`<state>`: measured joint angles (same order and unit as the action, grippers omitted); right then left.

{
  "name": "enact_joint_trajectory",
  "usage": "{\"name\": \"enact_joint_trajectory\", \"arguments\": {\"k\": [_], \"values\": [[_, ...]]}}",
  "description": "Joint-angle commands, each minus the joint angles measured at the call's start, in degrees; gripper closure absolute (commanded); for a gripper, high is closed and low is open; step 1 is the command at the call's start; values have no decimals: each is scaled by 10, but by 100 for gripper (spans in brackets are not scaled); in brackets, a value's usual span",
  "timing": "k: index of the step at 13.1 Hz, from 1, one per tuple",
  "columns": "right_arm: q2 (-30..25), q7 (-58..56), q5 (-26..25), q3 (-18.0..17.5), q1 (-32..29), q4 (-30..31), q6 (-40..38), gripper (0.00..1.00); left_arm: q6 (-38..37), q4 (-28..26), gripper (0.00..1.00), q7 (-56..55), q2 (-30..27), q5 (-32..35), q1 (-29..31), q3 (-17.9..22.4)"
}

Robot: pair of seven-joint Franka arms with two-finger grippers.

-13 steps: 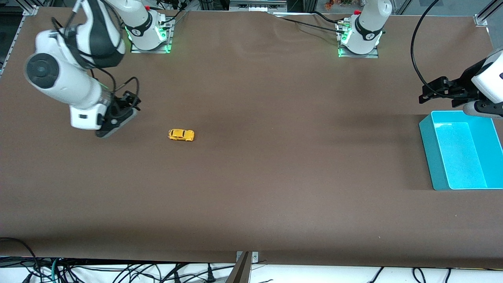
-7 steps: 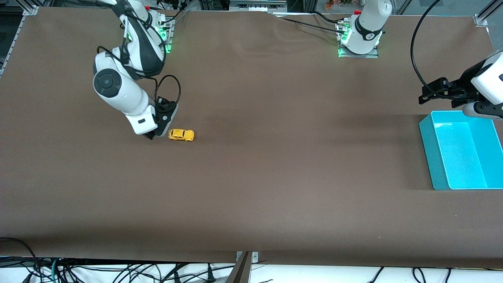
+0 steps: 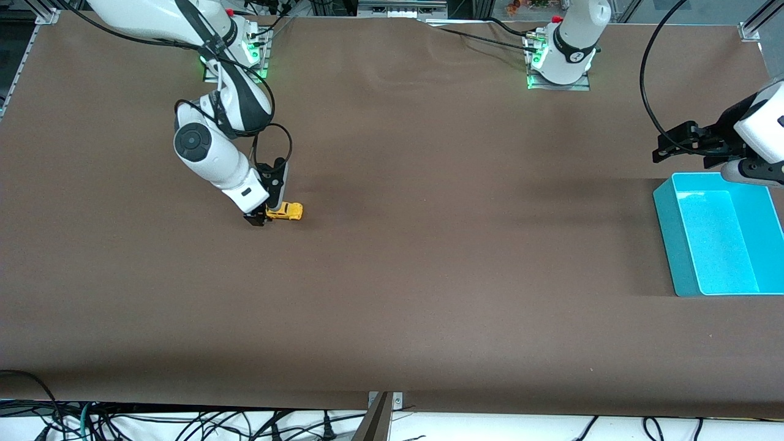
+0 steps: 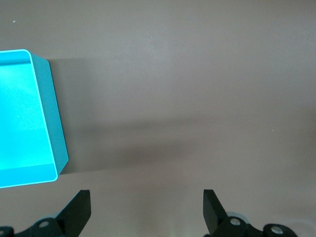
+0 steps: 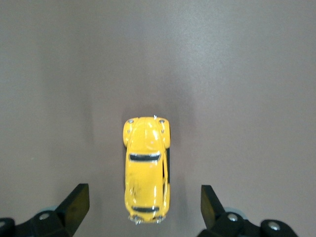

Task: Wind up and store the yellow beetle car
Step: 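Lower the right gripper and close it on the yellow car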

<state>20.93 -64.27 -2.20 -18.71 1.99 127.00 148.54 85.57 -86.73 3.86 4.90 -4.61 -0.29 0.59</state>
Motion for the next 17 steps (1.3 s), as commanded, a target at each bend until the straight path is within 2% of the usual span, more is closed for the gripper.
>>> {"name": "enact_joint_trajectory", "arguments": {"k": [1, 5, 10, 11, 12, 15, 16, 17], "values": [[10, -7, -25, -3, 1, 4, 26, 0, -4, 16, 0, 11, 7, 8, 1, -1], [32, -6, -29, -3, 7, 4, 49, 0, -4, 16, 0, 11, 7, 8, 1, -1], [32, -1, -28, -2, 9, 18, 50, 0, -3, 16, 0, 12, 7, 8, 1, 0], [32, -1, -28, -1, 9, 20, 50, 5, -4, 16, 0, 12, 7, 8, 1, -1], [32, 0, -28, 0, 9, 23, 50, 10, -4, 16, 0, 11, 7, 8, 1, -1], [32, -1, -28, 2, 9, 22, 50, 58, -4, 16, 0, 12, 10, 9, 2, 0], [32, -1, -28, 2, 9, 23, 50, 71, -4, 16, 0, 12, 11, 9, 2, 1], [32, 0, -27, 3, 9, 22, 50, 76, -4, 17, 0, 13, 11, 9, 3, 2]]}}
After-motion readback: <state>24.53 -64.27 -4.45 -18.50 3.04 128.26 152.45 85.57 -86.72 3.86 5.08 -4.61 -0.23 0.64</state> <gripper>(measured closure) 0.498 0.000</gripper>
